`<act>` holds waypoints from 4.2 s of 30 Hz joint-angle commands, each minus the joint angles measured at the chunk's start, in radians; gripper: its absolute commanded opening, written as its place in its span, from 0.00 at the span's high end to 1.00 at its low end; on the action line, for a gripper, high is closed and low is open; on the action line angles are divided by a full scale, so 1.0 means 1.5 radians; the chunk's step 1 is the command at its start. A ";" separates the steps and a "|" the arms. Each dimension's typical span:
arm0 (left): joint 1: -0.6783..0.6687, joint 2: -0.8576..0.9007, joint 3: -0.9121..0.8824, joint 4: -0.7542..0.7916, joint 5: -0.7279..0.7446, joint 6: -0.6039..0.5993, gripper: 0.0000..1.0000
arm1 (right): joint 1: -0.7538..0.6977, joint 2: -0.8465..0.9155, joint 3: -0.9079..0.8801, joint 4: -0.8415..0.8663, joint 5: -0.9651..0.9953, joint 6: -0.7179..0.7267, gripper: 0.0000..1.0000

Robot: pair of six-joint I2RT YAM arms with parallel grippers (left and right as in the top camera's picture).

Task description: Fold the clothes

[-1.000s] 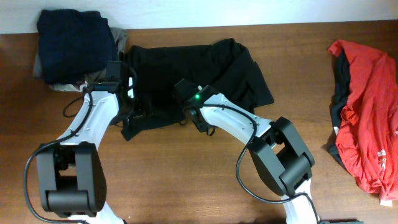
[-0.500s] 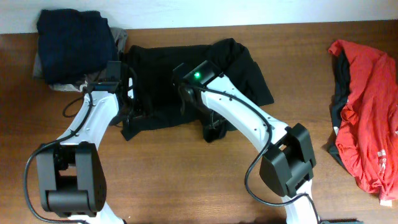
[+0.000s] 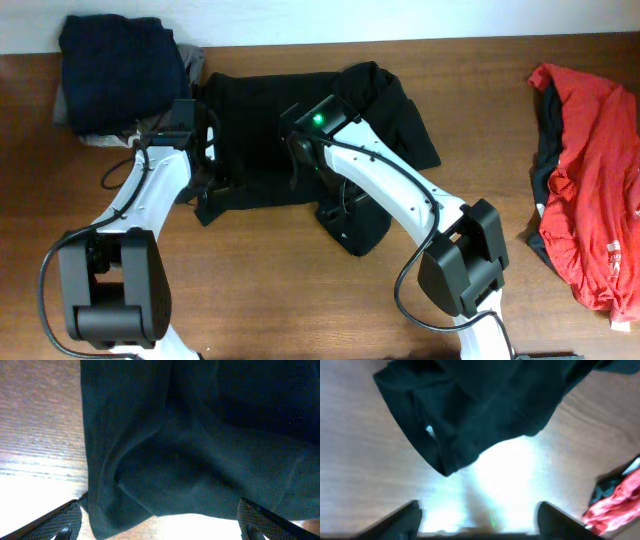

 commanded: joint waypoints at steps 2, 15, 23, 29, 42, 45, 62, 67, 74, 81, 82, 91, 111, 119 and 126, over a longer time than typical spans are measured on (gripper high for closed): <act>0.000 0.006 -0.002 -0.007 0.005 -0.006 0.02 | -0.003 -0.012 0.011 -0.015 -0.004 0.020 0.08; 0.000 0.011 -0.002 -0.006 0.005 0.015 0.02 | -0.041 -0.016 0.011 0.009 0.034 0.196 0.01; 0.000 0.012 -0.002 0.003 0.005 0.014 0.02 | -0.179 -0.090 0.011 0.016 0.032 0.289 0.01; -0.001 0.007 0.000 0.025 0.004 0.035 0.02 | -0.238 -0.189 0.009 -0.004 0.032 0.293 0.01; 0.000 -0.068 0.005 0.014 -0.043 0.004 0.02 | -0.242 -0.320 -0.362 0.224 -0.126 0.410 0.01; 0.001 -0.068 0.005 0.013 -0.043 0.004 0.02 | -0.242 -0.319 -0.455 0.342 -0.251 0.390 0.01; 0.001 -0.068 0.005 0.025 -0.040 0.004 0.02 | -0.223 -0.319 -0.637 0.509 -0.365 0.450 0.01; 0.001 -0.068 0.005 0.025 -0.040 0.004 0.02 | -0.194 -0.316 -0.666 0.573 -0.346 0.450 0.01; 0.001 -0.068 0.005 0.025 -0.040 0.004 0.02 | -0.167 -0.290 -0.667 0.575 -0.318 0.471 0.01; 0.001 -0.068 0.005 0.025 -0.040 0.004 0.02 | -0.168 -0.277 -0.669 0.575 -0.327 0.472 0.11; 0.001 -0.068 0.005 0.025 -0.040 0.004 0.02 | -0.168 -0.277 -0.670 0.575 -0.331 0.472 0.11; 0.001 -0.068 0.005 0.025 -0.040 0.004 0.02 | -0.168 -0.276 -0.688 0.588 -0.356 0.470 0.11; 0.001 -0.068 0.005 0.022 -0.035 0.004 0.01 | -0.168 -0.231 -0.689 0.622 -0.421 0.472 0.32; 0.001 -0.068 0.005 0.022 -0.035 0.004 0.02 | -0.187 -0.231 -0.688 0.620 -0.416 0.464 0.64; 0.001 -0.068 0.005 0.023 -0.035 0.004 0.02 | -0.231 -0.231 -0.688 0.604 -0.405 0.423 0.92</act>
